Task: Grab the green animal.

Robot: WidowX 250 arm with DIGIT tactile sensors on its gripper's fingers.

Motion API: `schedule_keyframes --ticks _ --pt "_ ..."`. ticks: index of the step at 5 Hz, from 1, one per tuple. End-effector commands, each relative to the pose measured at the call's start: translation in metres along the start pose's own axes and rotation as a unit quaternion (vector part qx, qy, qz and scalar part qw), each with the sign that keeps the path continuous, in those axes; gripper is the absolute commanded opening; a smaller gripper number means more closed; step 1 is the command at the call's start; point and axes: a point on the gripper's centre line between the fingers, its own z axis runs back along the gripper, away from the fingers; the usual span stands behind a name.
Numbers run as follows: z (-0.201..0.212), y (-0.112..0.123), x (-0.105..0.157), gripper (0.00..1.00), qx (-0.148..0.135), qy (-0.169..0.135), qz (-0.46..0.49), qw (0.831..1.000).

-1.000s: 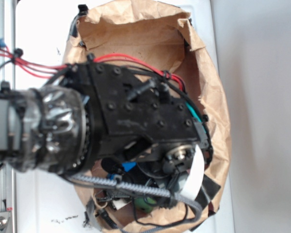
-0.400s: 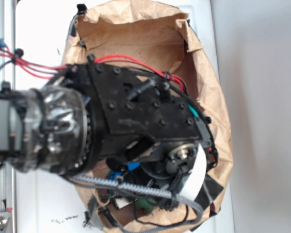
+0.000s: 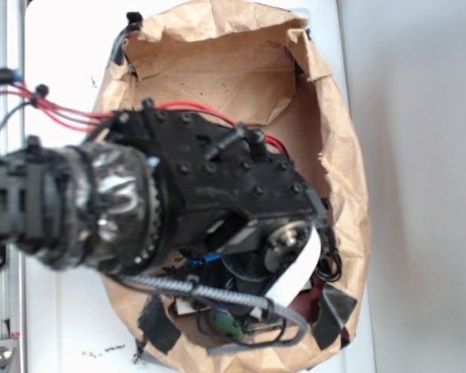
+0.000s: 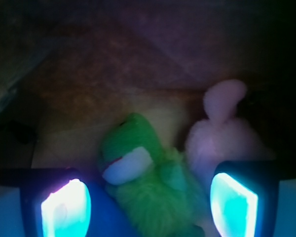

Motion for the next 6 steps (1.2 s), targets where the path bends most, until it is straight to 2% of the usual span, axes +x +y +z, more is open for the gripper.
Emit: schedule_keyframes --ticks 1,2,3,4,6 --pt "-0.001 -0.013 -0.001 1.00 -0.044 -0.001 -0.042 0.998" --pt "-0.029 -0.012 -0.008 1.00 -0.001 0.026 -0.040 0.999" --pt "-0.051 -0.025 -0.006 1.00 0.044 0.030 -0.045 0.998" --pt "-0.069 -0.035 -0.012 1.00 0.062 0.094 -0.062 0.992" --pt "-0.065 -0.036 -0.014 1.00 -0.002 0.110 -0.048 0.993"
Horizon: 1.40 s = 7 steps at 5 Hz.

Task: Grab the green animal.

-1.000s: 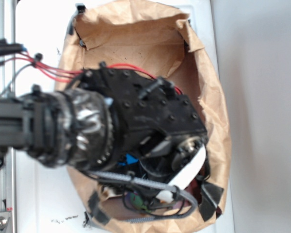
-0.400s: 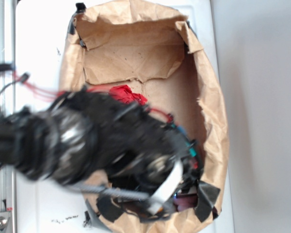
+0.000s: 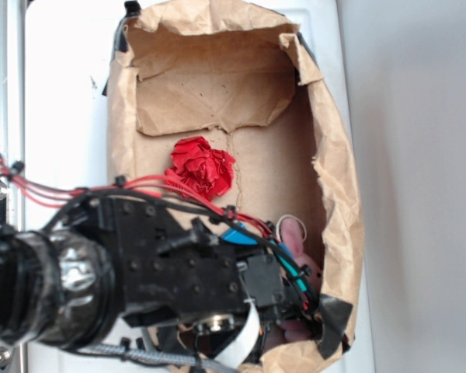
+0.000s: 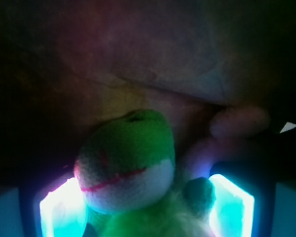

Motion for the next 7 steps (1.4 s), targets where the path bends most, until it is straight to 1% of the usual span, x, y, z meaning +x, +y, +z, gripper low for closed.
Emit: schedule_keyframes --ticks 1,2,4,5,6,7 --pt "-0.008 -0.022 0.002 1.00 -0.071 0.021 0.005 0.997" --pt "-0.010 -0.027 0.004 0.00 -0.061 0.017 0.028 0.998" --pt "-0.009 -0.022 0.004 0.00 -0.049 0.013 0.024 0.998" --pt "-0.002 -0.021 0.005 0.00 -0.001 0.017 0.093 0.996" --pt "0.040 0.031 -0.016 0.00 0.019 -0.036 0.165 0.985" --pt "0.079 0.054 -0.037 0.00 0.059 -0.070 0.242 0.966"
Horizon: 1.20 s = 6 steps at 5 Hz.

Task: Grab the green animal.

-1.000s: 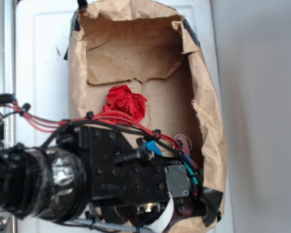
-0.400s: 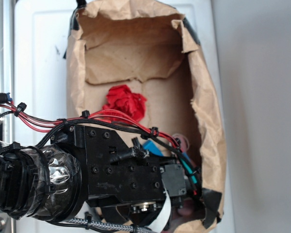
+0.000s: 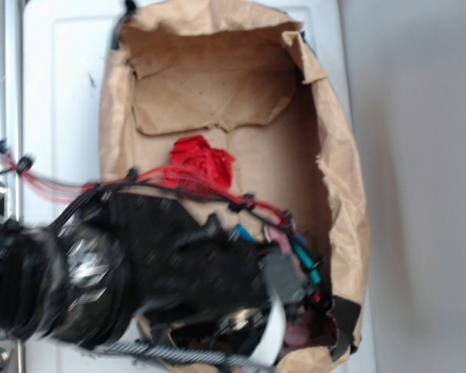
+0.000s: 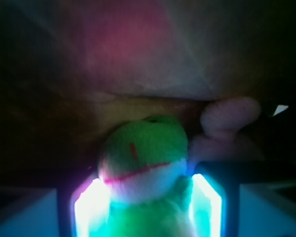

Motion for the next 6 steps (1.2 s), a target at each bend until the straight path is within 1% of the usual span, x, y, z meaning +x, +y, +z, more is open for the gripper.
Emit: schedule_keyframes --ticks 1,2,3,4,5,6 --pt "0.085 0.039 -0.015 0.00 0.083 -0.073 0.166 0.980" --pt "0.109 0.037 -0.015 0.00 0.106 -0.092 0.197 0.970" --pt "0.110 0.032 -0.012 0.00 0.102 -0.088 0.194 0.972" --pt "0.096 0.026 -0.008 0.00 0.094 -0.066 0.176 0.978" --pt "0.075 0.016 -0.004 1.00 0.052 -0.045 0.129 0.989" --pt "0.057 0.007 -0.001 1.00 0.022 -0.031 0.088 0.995"
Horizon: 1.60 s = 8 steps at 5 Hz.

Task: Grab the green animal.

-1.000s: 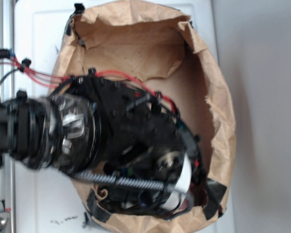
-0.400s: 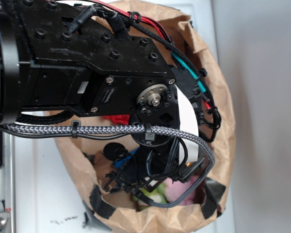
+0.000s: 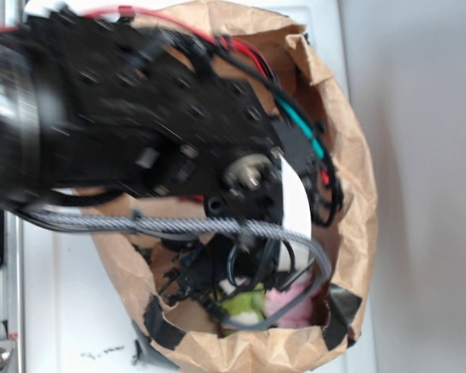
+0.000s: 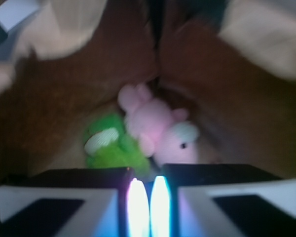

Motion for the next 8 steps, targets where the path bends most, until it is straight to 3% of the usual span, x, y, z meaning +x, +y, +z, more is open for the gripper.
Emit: schedule_keyframes --ticks 1,3,4,6,7,8 --pt "-0.016 -0.021 -0.001 1.00 -0.032 0.022 -0.077 0.996" --pt "-0.055 -0.042 -0.012 1.00 -0.038 0.073 -0.122 0.989" --pt "-0.061 -0.062 -0.017 1.00 -0.060 0.082 -0.139 0.985" --pt "-0.069 -0.052 -0.019 1.00 -0.071 0.096 -0.140 0.983" --pt "-0.065 -0.056 -0.021 1.00 -0.090 0.093 -0.141 0.981" --pt "-0.047 -0.055 -0.019 1.00 -0.158 0.073 -0.166 0.971"
